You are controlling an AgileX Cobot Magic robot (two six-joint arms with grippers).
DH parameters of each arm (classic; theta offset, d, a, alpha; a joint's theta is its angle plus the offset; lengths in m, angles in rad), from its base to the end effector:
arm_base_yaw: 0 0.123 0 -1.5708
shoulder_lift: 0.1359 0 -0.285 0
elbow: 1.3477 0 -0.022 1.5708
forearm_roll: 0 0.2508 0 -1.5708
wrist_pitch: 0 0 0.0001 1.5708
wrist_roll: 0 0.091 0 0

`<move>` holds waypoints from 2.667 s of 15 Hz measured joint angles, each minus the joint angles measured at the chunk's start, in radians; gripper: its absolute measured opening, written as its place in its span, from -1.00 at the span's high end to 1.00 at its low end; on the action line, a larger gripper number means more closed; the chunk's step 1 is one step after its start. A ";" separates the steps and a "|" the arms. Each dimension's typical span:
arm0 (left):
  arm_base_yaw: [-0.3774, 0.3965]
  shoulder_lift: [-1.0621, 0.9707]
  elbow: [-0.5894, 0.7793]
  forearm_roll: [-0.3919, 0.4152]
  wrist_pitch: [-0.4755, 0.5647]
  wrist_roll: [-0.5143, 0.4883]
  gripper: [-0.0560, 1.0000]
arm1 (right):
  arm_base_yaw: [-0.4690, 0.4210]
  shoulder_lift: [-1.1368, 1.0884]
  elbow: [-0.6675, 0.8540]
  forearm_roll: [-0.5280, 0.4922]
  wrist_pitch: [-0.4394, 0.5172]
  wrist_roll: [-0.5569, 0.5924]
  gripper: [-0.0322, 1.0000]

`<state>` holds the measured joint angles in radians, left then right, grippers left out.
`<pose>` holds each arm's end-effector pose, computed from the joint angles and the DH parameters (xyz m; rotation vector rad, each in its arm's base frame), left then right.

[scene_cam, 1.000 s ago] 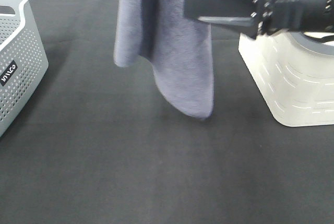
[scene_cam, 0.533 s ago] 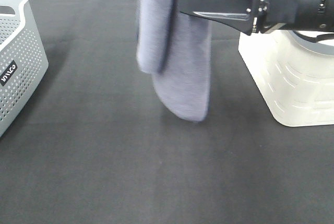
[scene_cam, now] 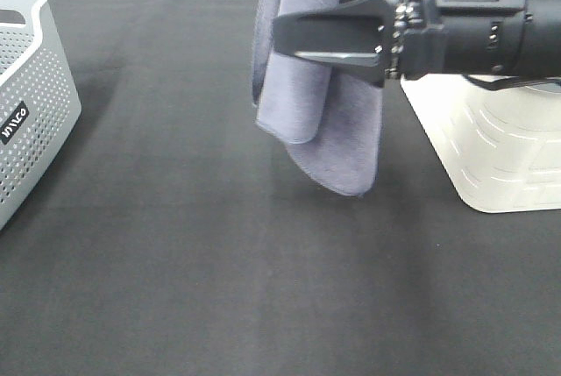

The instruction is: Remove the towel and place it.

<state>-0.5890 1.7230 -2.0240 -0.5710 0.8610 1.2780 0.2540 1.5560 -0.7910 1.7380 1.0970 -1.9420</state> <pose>0.2966 -0.2430 0.4802 1.4841 1.2307 -0.2177 0.2551 0.1488 0.2503 -0.9520 1.6496 1.1818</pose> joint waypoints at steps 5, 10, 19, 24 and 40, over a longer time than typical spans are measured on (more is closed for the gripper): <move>0.000 0.000 0.000 -0.005 -0.022 0.000 0.89 | 0.059 0.097 -0.001 0.001 -0.011 -0.078 -0.25; 0.000 0.000 0.000 -0.005 -0.022 0.000 0.89 | 0.059 0.166 -0.002 0.002 -0.152 -0.161 -0.25; 0.000 0.000 0.000 -0.005 -0.022 0.000 0.89 | 0.059 0.175 -0.004 0.001 -0.157 -0.065 -0.25; 0.000 0.000 0.000 -0.005 -0.022 0.000 0.89 | 0.059 0.119 -0.004 -0.001 -0.158 -0.022 0.01; 0.000 0.000 0.000 0.051 -0.019 -0.008 0.89 | 0.059 -0.115 -0.004 -0.404 -0.231 0.381 0.53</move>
<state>-0.5890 1.7230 -2.0240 -0.5200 0.8420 1.2700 0.3130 1.4410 -0.7950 1.3340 0.8660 -1.5610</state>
